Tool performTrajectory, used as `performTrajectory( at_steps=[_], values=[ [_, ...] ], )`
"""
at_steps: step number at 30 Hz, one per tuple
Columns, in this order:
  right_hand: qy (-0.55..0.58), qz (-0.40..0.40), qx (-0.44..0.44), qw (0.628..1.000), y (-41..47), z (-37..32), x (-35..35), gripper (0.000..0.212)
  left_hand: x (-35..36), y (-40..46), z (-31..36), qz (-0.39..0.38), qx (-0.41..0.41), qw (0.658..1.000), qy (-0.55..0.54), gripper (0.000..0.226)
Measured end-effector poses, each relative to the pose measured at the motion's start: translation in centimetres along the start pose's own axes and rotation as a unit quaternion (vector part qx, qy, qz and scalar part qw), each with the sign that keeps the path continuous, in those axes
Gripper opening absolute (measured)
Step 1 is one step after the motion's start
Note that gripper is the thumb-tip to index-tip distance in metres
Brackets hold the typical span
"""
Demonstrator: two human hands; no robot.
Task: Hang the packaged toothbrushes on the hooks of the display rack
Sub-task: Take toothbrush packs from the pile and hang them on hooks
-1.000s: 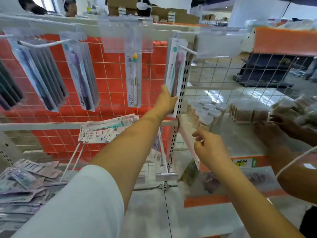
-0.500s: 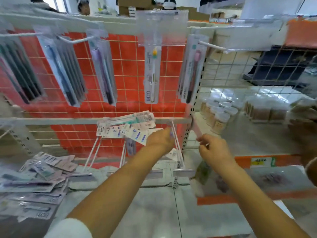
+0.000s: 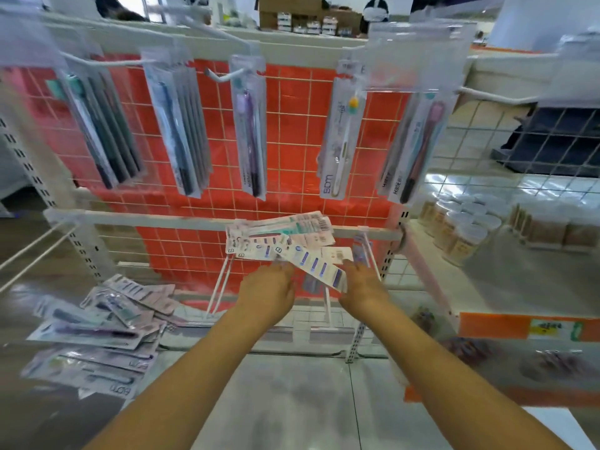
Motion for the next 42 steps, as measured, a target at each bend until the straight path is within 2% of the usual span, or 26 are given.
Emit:
performTrajectory(
  at_steps=[6, 12, 20, 24, 26, 29, 32, 35, 40, 42],
  values=[
    [-0.032, 0.001, 0.022, 0.999, 1.5, 0.9, 2.1, 0.072, 0.2, -0.4, -2.6, 0.002, -0.011, 1.000, -0.014, 0.047],
    [-0.039, 0.046, 0.003, 0.998, 1.8, 0.7, 2.8, 0.073, 0.1, -1.1, -3.9, 0.000, -0.041, 0.997, -0.064, 0.034],
    [0.040, 0.071, -0.001, 0.997, 0.9, 0.3, 2.3, 0.080, 0.2, -1.4, -4.5, -0.002, -0.046, 0.995, -0.085, 0.037],
    [0.046, 0.078, -0.018, 0.996, -0.1, -0.5, 1.0, 0.065, -0.1, -1.5, -4.7, -0.007, -0.054, 0.991, -0.120, 0.038],
    [0.071, 0.082, -0.055, 0.993, -0.4, -1.4, 0.1, 0.059, -0.2, -1.5, -4.7, -0.016, -0.060, 0.988, -0.145, 0.036],
    [0.147, 0.074, -0.116, 0.979, -1.1, -3.2, -1.0, 0.055, -0.5, -1.6, -4.8, -0.028, -0.070, 0.977, -0.201, 0.034],
    [0.262, 0.055, -0.156, 0.951, -2.2, -5.3, -1.8, 0.046, -1.0, -1.8, -4.7, -0.039, -0.073, 0.958, -0.276, 0.032],
    [0.387, 0.017, -0.169, 0.906, -3.3, -7.5, -2.1, 0.030, -1.2, -1.9, -4.7, -0.046, -0.078, 0.915, -0.393, 0.038],
    [0.586, -0.062, -0.115, 0.800, -3.5, -10.4, -0.7, 0.023, -2.1, -2.4, -4.6, -0.051, -0.085, 0.782, -0.615, 0.036],
    [0.599, -0.066, -0.105, 0.791, -3.5, -11.2, -0.1, 0.020, -2.3, -2.7, -5.0, -0.045, -0.097, 0.714, -0.692, 0.036]
  ],
)
Point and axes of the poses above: each hand's wrist, its own y-axis towards the middle knuckle, its own x-axis out of the palm, z = x × y, the point moved 3 cm from there along y, towards the middle knuckle, and after that the axes turned 2 degrees about y, right-handed, at the moved point
